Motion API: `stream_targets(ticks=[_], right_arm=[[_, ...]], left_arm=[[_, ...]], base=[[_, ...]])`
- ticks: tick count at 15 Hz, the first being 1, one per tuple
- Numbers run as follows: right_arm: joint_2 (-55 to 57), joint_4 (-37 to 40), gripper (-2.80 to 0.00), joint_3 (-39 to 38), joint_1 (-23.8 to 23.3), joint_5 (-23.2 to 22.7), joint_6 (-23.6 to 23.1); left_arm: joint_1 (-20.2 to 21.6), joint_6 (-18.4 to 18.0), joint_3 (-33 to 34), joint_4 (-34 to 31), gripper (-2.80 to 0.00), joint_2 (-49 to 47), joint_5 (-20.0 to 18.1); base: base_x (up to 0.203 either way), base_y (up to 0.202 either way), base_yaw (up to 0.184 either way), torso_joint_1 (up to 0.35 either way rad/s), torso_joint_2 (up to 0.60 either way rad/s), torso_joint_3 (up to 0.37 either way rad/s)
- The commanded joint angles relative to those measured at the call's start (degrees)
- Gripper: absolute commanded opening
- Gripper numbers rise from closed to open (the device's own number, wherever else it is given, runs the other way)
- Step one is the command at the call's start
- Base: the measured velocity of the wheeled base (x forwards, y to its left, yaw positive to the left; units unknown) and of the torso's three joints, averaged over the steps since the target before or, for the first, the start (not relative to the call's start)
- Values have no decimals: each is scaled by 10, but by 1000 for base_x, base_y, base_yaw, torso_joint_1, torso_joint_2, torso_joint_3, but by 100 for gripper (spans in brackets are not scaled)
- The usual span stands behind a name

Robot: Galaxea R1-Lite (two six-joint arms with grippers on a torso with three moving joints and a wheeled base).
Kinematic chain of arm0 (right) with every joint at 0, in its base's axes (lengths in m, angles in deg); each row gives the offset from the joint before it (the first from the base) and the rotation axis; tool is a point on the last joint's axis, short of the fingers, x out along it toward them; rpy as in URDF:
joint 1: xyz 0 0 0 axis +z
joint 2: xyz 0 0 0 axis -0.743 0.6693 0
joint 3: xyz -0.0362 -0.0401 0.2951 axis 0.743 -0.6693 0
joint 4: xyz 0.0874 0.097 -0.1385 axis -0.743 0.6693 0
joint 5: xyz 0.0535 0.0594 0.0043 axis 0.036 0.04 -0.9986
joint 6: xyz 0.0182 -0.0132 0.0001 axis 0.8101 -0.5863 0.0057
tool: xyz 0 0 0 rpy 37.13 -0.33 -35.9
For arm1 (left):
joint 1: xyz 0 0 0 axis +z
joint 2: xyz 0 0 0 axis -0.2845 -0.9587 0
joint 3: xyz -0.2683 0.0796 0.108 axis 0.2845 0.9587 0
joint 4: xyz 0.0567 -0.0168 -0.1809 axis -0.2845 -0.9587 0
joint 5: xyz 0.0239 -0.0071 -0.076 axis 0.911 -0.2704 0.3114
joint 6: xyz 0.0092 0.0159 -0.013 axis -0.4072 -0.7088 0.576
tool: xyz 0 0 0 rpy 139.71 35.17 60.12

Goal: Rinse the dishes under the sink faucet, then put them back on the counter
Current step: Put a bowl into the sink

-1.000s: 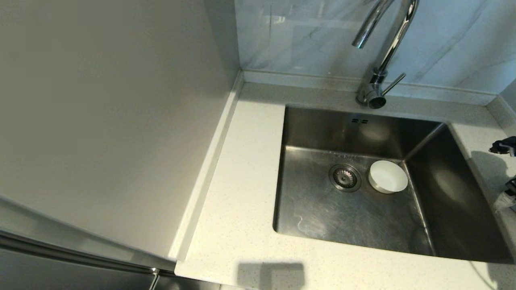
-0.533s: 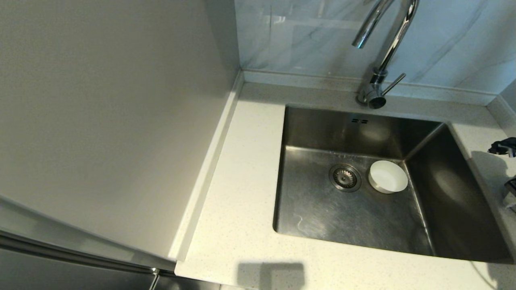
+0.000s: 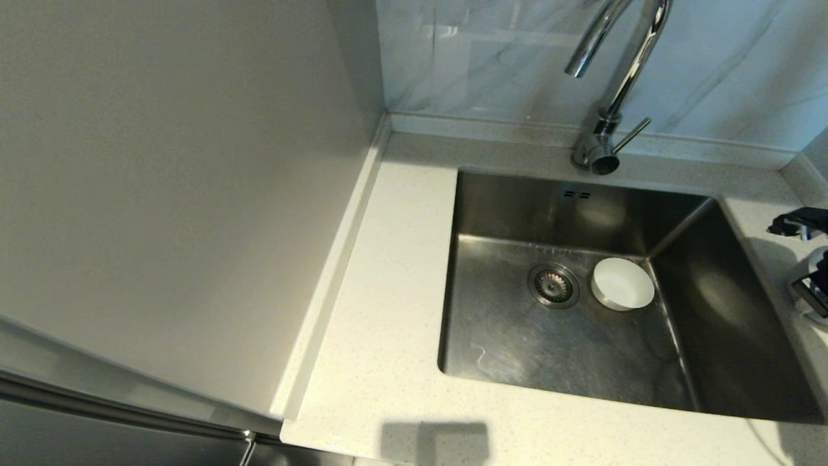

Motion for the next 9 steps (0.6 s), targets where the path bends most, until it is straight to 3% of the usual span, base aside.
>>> stream_targets(ticks=[1,5,7,9], right_arm=[[-28,-14,-280,-10,30,-26,-4],[-76,-36,-280,-61,155,-54,6],[-85,-119,-280,-138,233,-51,21],[-82,-250,-280,-229,306,-30,28]], left_arm=[[0,0,0,0,-280,2,0],[0,0,0,0,-280,2,0],[0,0,0,0,-280,2,0],[0,0,0,0,-280,2,0]], base=[[0,0,0,0,0,0],[0,0,0,0,0,0],[0,0,0,0,0,0],[0,0,0,0,0,0]])
